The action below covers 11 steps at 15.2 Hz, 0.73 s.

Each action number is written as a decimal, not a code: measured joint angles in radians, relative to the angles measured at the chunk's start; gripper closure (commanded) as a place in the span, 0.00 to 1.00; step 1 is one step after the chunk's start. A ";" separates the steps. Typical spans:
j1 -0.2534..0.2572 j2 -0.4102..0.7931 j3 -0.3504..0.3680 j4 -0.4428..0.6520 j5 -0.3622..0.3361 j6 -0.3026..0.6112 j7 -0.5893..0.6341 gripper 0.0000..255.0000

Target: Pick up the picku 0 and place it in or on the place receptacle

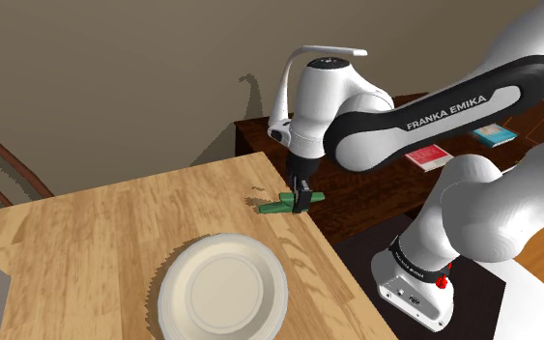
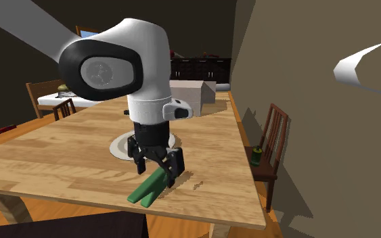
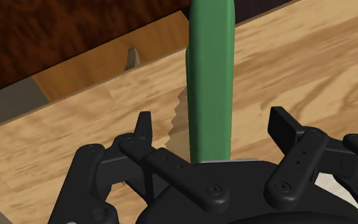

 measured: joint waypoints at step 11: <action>0.001 0.049 0.006 -0.032 0.004 0.082 -0.003 1.00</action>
